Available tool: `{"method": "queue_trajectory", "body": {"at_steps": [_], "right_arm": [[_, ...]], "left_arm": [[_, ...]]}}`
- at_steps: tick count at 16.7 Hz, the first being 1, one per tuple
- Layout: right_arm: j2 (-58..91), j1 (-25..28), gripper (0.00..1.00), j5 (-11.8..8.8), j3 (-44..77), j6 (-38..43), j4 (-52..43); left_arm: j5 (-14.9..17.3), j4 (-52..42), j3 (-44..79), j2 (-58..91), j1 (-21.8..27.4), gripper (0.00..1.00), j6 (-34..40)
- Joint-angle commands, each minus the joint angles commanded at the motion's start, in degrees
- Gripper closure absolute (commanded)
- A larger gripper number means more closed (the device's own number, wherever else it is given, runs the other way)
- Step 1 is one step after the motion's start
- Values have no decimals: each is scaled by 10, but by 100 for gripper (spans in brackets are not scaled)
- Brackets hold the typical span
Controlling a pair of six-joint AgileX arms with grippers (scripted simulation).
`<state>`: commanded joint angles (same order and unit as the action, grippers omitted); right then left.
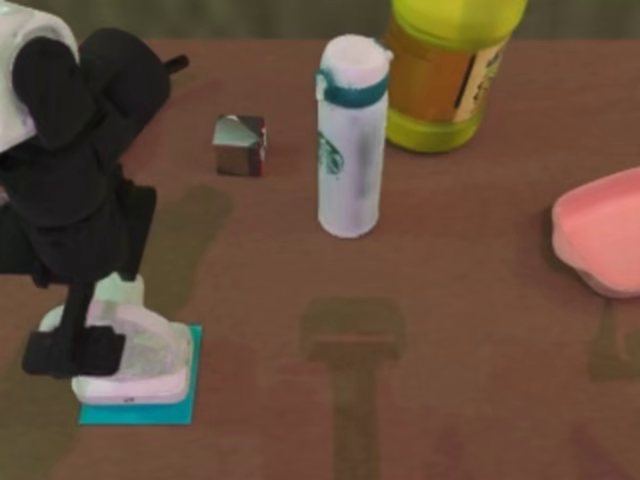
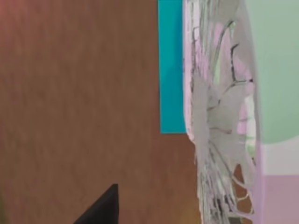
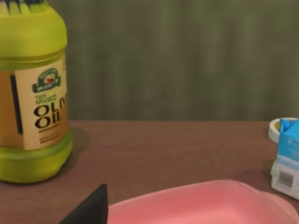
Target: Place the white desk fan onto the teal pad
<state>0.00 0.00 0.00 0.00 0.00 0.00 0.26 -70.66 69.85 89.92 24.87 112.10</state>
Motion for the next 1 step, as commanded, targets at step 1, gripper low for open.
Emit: {"method": "queue_trajectory", "body": {"at_steps": [1], "right_arm": [[0, 0, 0, 0, 0, 0, 0]], "left_arm": [[0, 0, 0, 0, 0, 0, 0]]}}
